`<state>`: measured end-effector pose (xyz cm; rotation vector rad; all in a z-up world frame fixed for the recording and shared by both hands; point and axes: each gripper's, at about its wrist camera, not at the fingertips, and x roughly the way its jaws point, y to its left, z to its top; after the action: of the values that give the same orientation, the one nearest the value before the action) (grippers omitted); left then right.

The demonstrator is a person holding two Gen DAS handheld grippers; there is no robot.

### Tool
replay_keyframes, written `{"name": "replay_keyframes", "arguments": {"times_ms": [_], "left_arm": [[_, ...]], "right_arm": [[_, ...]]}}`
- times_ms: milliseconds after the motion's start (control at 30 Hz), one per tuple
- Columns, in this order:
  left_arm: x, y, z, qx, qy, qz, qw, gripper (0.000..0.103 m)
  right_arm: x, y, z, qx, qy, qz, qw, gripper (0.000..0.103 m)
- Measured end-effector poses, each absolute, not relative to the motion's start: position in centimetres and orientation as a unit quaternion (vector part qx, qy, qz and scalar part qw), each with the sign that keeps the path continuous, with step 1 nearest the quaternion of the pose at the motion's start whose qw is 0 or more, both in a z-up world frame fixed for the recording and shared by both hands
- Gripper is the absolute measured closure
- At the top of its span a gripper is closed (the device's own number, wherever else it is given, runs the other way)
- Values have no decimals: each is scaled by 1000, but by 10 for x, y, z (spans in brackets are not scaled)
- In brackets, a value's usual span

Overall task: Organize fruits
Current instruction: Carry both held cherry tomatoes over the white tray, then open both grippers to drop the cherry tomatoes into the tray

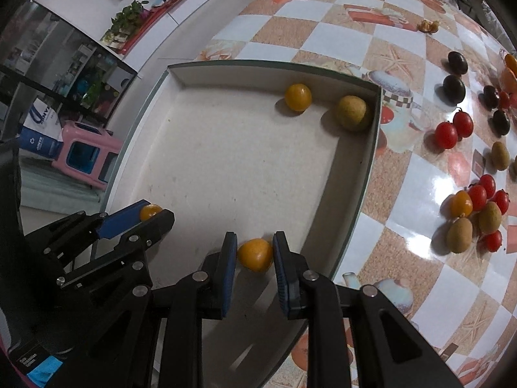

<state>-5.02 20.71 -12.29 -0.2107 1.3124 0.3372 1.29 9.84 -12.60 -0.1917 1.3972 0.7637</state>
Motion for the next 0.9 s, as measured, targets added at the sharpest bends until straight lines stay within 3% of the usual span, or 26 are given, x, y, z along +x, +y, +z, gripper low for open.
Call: {"name": "replay_keyframes", "arguments": {"times_ms": [33, 67, 100, 267, 367, 400, 700, 900], "left_arm": [[-50, 208, -123, -92, 605, 162, 774, 52], [-50, 209, -122, -89, 604, 167, 774, 32], [-51, 211, -121, -86, 599, 179, 776, 31], [-53, 217, -125, -93, 607, 175, 770, 31], [-51, 213, -121, -82, 608, 175, 770, 31], [-50, 210, -119, -79, 608, 173, 771, 31], [-34, 179, -94, -75, 596, 149, 786, 31], [-13, 133, -72, -67, 581, 102, 805, 31]], "right_arm": [[13, 98, -127, -85, 627, 342, 695, 63], [13, 98, -126, -84, 627, 342, 695, 59], [14, 96, -125, -83, 625, 341, 697, 57], [12, 97, -122, -83, 624, 346, 695, 45], [13, 96, -112, -62, 618, 357, 697, 25], [13, 96, -105, -61, 612, 358, 703, 23], [34, 51, -66, -36, 576, 322, 751, 21], [61, -20, -71, -15, 585, 240, 775, 21]]}}
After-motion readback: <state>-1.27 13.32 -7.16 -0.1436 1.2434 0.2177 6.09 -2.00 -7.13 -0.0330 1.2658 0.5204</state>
